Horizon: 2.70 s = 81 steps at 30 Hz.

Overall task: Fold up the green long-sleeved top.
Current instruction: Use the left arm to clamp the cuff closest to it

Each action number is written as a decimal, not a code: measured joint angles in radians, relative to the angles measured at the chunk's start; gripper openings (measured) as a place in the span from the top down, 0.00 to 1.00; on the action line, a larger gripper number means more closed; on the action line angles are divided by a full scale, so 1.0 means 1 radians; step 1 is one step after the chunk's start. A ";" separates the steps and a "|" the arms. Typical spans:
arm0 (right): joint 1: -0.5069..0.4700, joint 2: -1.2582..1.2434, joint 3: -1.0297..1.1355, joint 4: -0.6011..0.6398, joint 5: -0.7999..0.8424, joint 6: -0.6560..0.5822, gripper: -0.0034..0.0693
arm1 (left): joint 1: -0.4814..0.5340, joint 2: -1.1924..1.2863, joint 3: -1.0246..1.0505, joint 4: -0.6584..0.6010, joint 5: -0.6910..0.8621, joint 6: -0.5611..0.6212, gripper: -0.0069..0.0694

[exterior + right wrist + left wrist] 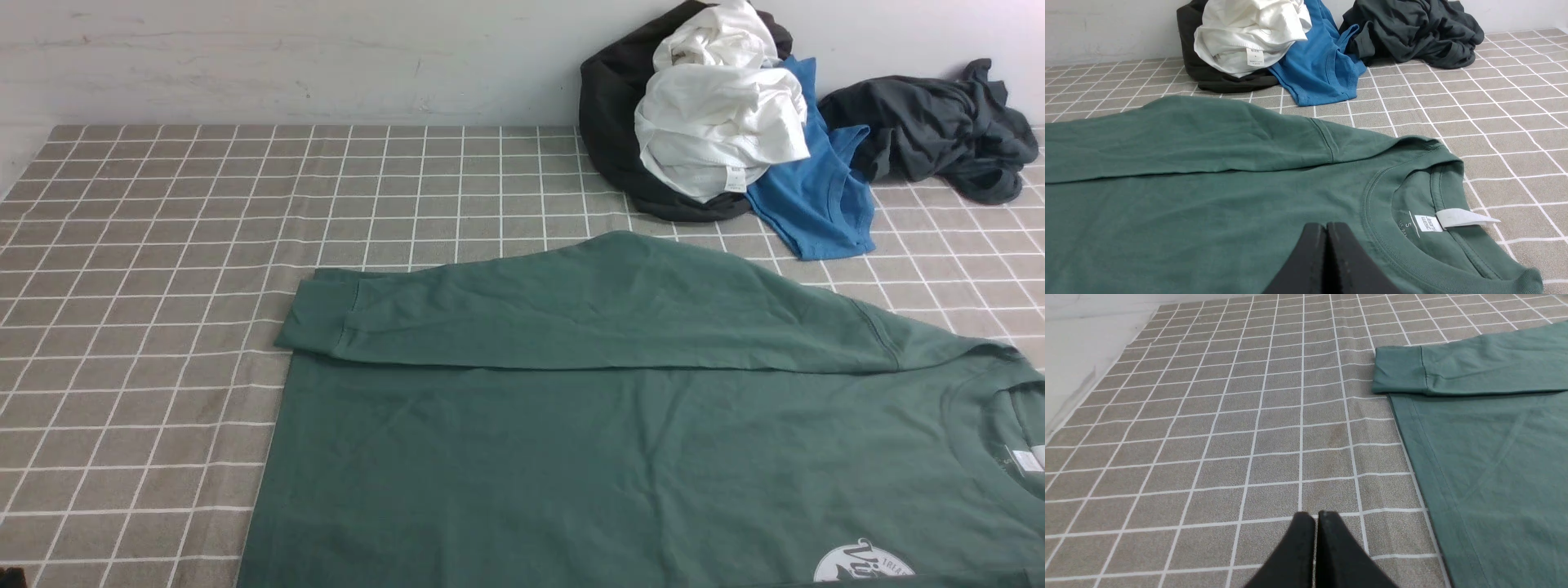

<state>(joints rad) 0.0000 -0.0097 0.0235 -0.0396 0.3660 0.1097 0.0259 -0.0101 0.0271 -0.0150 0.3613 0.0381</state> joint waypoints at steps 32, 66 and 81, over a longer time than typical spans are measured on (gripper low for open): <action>0.000 0.000 0.000 0.000 0.000 -0.011 0.97 | 0.000 0.000 0.000 0.000 0.000 0.000 0.92; 0.000 0.000 0.000 0.000 0.000 -0.011 0.97 | 0.000 0.000 0.000 0.000 -0.002 -0.010 0.92; 0.000 0.000 0.003 0.636 -0.025 0.201 0.97 | 0.000 0.000 0.000 -0.811 -0.172 -0.320 0.92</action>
<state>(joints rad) 0.0000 -0.0097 0.0266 0.5962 0.3409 0.3105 0.0259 -0.0101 0.0271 -0.8262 0.1892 -0.2821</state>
